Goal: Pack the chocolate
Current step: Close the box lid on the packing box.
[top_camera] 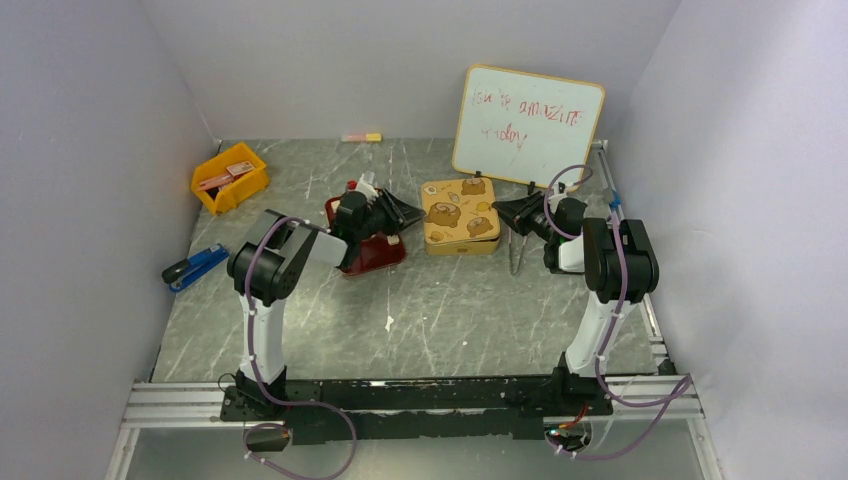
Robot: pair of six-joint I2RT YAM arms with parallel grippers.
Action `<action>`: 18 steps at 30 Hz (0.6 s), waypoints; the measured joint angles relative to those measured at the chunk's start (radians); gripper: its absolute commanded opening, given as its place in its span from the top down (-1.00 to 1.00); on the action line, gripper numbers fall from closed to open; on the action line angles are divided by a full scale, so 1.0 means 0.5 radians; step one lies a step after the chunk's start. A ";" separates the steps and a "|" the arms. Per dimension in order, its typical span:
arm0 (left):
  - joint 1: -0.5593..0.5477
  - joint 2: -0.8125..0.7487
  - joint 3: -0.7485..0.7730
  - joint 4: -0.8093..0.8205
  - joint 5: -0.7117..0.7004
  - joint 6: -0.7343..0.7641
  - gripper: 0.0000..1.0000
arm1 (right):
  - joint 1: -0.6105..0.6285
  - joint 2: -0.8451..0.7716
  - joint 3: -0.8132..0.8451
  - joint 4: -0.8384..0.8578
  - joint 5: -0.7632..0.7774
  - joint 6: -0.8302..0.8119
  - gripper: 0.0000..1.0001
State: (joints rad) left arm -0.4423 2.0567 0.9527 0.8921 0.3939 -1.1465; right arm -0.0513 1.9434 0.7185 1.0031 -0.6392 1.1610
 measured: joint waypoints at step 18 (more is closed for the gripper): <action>-0.043 0.003 0.193 -0.197 -0.034 0.072 0.29 | -0.012 0.000 0.000 -0.014 0.004 -0.011 0.99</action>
State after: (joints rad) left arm -0.4637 2.0583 1.0492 0.7937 0.3771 -1.1103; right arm -0.0574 1.9434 0.7185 0.9962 -0.6373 1.1553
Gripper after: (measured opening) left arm 0.358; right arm 0.206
